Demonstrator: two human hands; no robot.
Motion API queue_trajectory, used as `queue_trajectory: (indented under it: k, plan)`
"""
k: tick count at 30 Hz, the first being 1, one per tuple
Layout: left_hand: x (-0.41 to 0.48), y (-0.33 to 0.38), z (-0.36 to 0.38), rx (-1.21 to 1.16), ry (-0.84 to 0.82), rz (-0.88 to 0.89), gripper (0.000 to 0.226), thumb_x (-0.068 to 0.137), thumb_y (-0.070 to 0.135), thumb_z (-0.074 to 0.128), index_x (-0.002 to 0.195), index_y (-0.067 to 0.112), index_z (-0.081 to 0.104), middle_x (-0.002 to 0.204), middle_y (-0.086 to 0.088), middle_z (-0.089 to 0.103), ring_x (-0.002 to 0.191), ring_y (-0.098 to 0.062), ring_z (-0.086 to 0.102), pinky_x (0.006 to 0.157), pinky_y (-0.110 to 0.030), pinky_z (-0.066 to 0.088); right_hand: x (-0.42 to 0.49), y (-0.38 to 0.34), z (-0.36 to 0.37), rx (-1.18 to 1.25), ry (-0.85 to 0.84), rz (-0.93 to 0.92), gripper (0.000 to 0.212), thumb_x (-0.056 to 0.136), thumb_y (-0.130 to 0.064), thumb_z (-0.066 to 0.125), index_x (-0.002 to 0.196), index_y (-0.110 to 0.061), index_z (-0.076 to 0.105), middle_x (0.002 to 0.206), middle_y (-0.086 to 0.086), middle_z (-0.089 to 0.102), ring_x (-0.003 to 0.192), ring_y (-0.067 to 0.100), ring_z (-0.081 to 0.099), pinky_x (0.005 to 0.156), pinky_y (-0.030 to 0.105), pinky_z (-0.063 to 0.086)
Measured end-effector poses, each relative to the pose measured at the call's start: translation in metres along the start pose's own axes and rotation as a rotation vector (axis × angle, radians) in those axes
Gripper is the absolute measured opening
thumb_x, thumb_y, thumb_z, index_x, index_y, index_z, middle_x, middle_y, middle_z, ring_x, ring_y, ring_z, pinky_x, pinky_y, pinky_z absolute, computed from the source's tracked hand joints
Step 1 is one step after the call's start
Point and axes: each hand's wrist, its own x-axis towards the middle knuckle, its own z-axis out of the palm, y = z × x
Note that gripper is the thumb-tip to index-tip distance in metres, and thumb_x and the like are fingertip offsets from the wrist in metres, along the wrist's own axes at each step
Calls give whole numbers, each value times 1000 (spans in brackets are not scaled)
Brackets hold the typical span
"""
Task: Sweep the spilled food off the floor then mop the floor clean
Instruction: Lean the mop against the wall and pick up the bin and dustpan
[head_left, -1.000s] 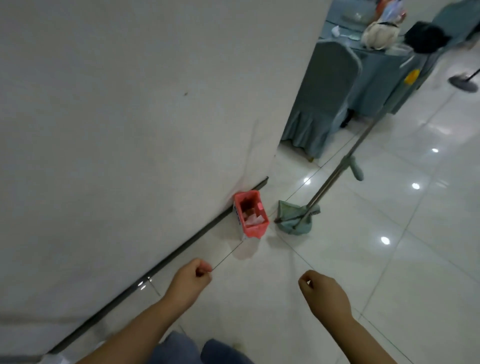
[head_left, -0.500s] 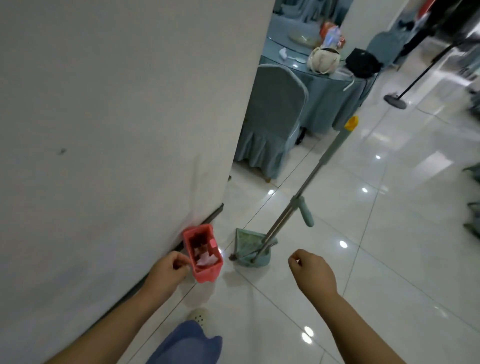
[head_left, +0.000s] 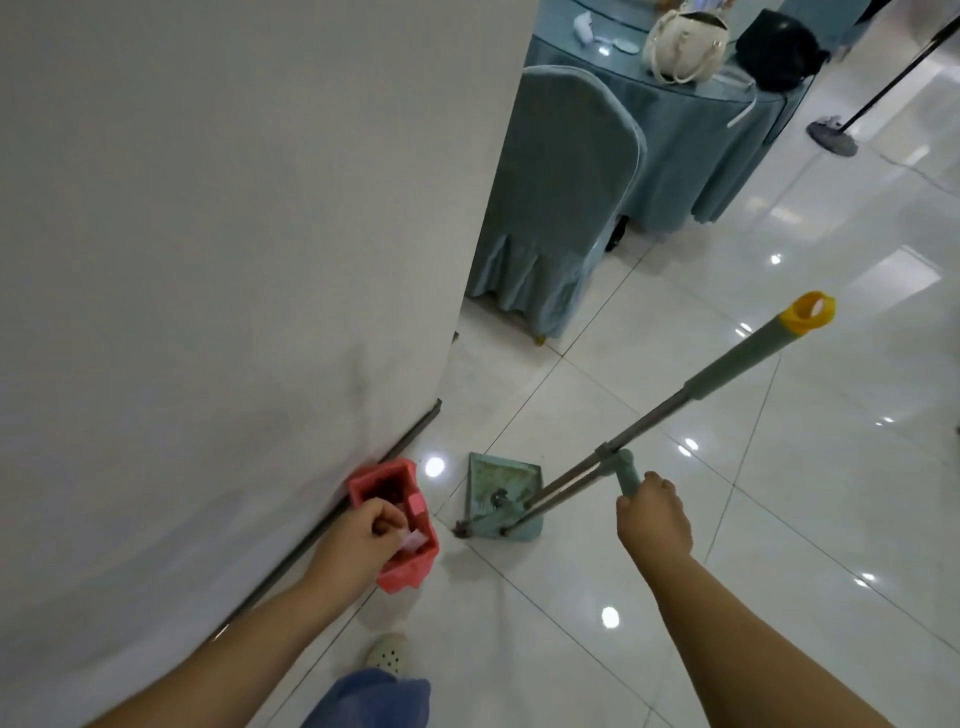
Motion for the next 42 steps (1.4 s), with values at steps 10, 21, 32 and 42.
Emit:
queue_trajectory:
  k: [10,21,32,42]
  plan:
    - [-5,-4,20,89,-43,3,7,89,17,59,89,24,61,92,4,63,84,-14,60,70,-26,50,-9,41,27,191,-79,-79,19,95,-25,52,101,-7,49,72,1,50,60,14,49,59,30,46]
    - [-89,73,100,43,-20,309,20,86,16,61,100,29,58,89,10,60,80,-10,58,79,-36,53,-89,104,-23,-38,-41,-459,16,96,-37,50,99,-20,50,89,-5,53,74,11,55,69,26,51]
    - [-216,41,93,-44,80,404,17,90,16,59,103,26,61,90,13,65,81,2,63,77,-16,51,-193,122,-11,-181,-243,-899,18,94,-34,53,106,-21,55,94,-7,52,81,10,51,66,17,40]
    - [-318,-53,9,102,363,347,11,84,19,68,86,28,63,89,10,68,89,-7,65,82,-15,50,-285,41,13,-279,-368,-1155,28,87,-33,63,114,-27,61,102,-8,63,89,9,56,79,21,46]
